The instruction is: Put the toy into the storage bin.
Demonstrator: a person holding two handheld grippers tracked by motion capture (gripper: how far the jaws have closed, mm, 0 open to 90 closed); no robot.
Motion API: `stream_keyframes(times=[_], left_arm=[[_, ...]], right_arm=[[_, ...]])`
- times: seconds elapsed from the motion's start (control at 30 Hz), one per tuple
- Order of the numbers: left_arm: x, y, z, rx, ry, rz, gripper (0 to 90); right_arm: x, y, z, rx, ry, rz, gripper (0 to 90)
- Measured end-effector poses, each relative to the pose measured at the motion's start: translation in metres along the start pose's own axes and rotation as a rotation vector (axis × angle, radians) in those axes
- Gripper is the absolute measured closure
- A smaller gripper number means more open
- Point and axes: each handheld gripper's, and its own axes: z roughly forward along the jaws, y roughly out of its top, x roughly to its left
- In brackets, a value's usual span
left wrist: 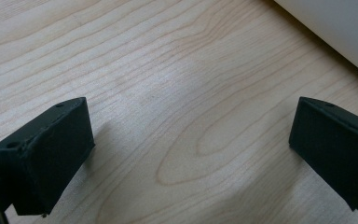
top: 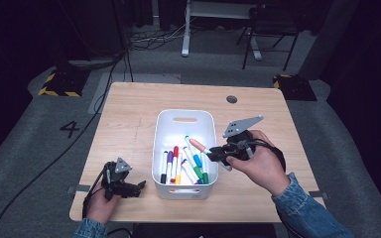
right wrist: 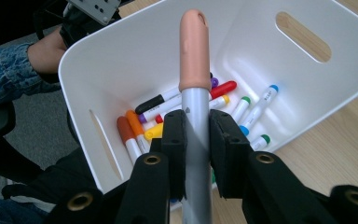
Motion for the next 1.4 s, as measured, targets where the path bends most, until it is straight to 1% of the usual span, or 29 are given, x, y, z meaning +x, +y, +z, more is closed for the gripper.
stream_keyframes(times=[0.03,0.07,0.1,0.13,0.17,0.2,0.3,0.37,0.47,0.6,0.63,0.7,0.8,0.83,0.9,0.97,1.0,1.13,1.2,1.27,1.3,1.4], left_arm=[[0.0,0.0,0.0,0.0,0.0,0.0,0.0],[0.0,0.0,0.0,0.0,0.004,0.001,0.0],[0.0,0.0,0.0,0.0,0.0,0.0,0.0],[0.0,0.0,0.0,0.0,0.0,0.0,0.0],[0.0,0.0,0.0,0.0,0.0,0.0,0.0],[0.0,0.0,0.0,0.0,0.0,0.0,0.0],[0.0,0.0,0.0,0.0,0.0,0.0,0.0],[0.0,0.0,0.0,0.0,-0.001,0.0,0.0],[0.0,0.0,0.0,0.0,0.0,0.0,0.0],[0.0,0.0,0.0,0.0,0.0,0.0,0.0],[0.0,0.0,0.0,0.0,0.005,0.001,0.0],[0.0,0.0,0.0,0.0,0.0,0.0,0.0],[0.0,0.0,0.0,0.0,0.0,0.0,0.0],[0.0,0.0,0.0,0.0,0.0,0.0,0.0],[0.0,0.0,0.0,0.0,0.0,0.0,0.0],[0.0,0.0,0.0,0.0,0.0,0.0,0.0],[0.0,0.0,0.0,0.0,0.0,0.0,0.0],[0.0,0.0,0.0,0.0,0.0,0.0,0.0],[0.0,0.0,0.0,0.0,0.0,0.0,0.0],[0.0,0.0,0.0,0.0,0.0,0.0,0.0],[0.0,0.0,0.0,0.0,0.0,0.0,0.0],[0.0,0.0,0.0,0.0,0.0,0.0,0.0]], right_arm=[[0.0,0.001,0.001,-0.005,0.002,-0.011,77.1],[0.002,0.003,0.002,-0.012,0.005,-0.012,77.2],[0.004,0.004,0.003,-0.019,0.004,-0.014,77.2],[0.004,0.004,0.004,-0.019,-0.001,-0.028,77.2],[0.005,0.005,0.006,-0.021,0.0,-0.023,77.1],[0.005,0.006,0.007,-0.017,0.005,-0.031,77.1],[0.006,0.007,0.011,-0.026,0.013,-0.027,77.2],[0.008,0.008,0.014,-0.034,0.018,-0.036,77.2],[0.012,0.011,0.018,-0.041,0.035,-0.032,77.2],[0.014,0.011,0.028,-0.022,0.045,-0.051,77.2],[0.014,0.011,0.029,-0.019,0.048,-0.048,77.1],[0.014,0.008,0.035,0.002,0.048,-0.049,77.2],[0.015,0.007,0.039,0.014,0.053,-0.046,77.2],[0.014,0.006,0.04,0.017,0.055,-0.057,77.2],[0.016,0.005,0.043,0.029,0.056,-0.061,77.2],[0.018,0.005,0.046,0.046,0.056,-0.074,77.1],[0.019,0.004,0.047,0.057,0.058,-0.07,77.2],[0.02,0.0,0.054,0.078,0.065,-0.081,77.1],[0.022,-0.001,0.057,0.095,0.066,-0.075,77.2],[0.023,-0.002,0.06,0.105,0.064,-0.088,77.2],[0.024,-0.002,0.061,0.119,0.057,-0.091,77.1],[0.025,-0.003,0.066,0.136,0.063,-0.094,77.2]])
